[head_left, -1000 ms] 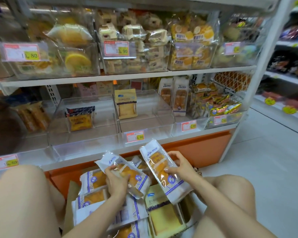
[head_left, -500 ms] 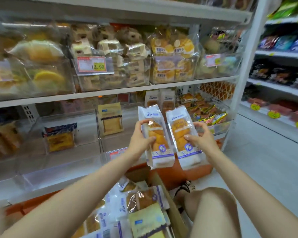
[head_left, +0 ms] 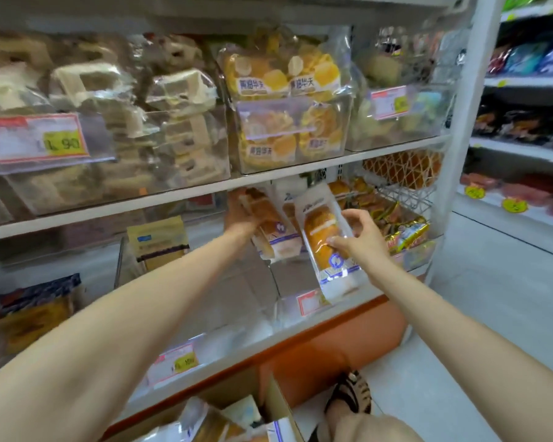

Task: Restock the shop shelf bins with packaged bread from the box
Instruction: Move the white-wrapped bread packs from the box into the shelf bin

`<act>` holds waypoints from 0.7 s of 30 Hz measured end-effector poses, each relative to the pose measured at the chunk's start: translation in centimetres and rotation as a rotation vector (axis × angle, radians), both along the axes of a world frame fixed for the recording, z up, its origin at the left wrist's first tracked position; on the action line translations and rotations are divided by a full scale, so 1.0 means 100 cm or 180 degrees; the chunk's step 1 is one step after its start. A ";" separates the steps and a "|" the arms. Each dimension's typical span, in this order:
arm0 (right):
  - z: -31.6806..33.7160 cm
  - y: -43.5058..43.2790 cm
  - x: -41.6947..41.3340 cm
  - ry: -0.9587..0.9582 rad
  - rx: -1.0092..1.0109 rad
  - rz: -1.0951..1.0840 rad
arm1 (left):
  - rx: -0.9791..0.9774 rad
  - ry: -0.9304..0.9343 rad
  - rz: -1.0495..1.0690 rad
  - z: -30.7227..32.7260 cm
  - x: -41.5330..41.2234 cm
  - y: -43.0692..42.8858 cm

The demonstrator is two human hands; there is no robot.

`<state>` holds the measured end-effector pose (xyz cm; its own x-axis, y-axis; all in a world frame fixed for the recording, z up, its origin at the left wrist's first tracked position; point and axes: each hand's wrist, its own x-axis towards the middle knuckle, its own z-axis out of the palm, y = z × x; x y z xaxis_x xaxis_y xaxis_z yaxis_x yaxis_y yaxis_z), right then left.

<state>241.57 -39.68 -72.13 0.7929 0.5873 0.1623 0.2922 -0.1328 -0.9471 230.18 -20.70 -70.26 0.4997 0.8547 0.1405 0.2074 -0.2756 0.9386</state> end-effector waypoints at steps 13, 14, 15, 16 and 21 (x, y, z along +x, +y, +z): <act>-0.036 0.095 0.049 0.0034 0.0244 0.0032 | 0.1155 0.1408 -0.0078 -0.055 0.050 0.067; -0.039 0.099 0.050 0.0080 0.0279 0.0049 | 0.1068 0.1406 -0.0080 -0.056 0.052 0.070; -0.042 0.104 0.051 0.0113 0.0305 0.0093 | 0.1045 0.1433 -0.0091 -0.055 0.052 0.071; -0.043 0.109 0.051 0.0148 0.0279 0.0137 | 0.1069 0.1457 -0.0102 -0.055 0.052 0.072; -0.042 0.128 0.059 0.0125 -0.0029 0.0263 | 0.1288 0.1585 0.0084 -0.061 0.054 0.079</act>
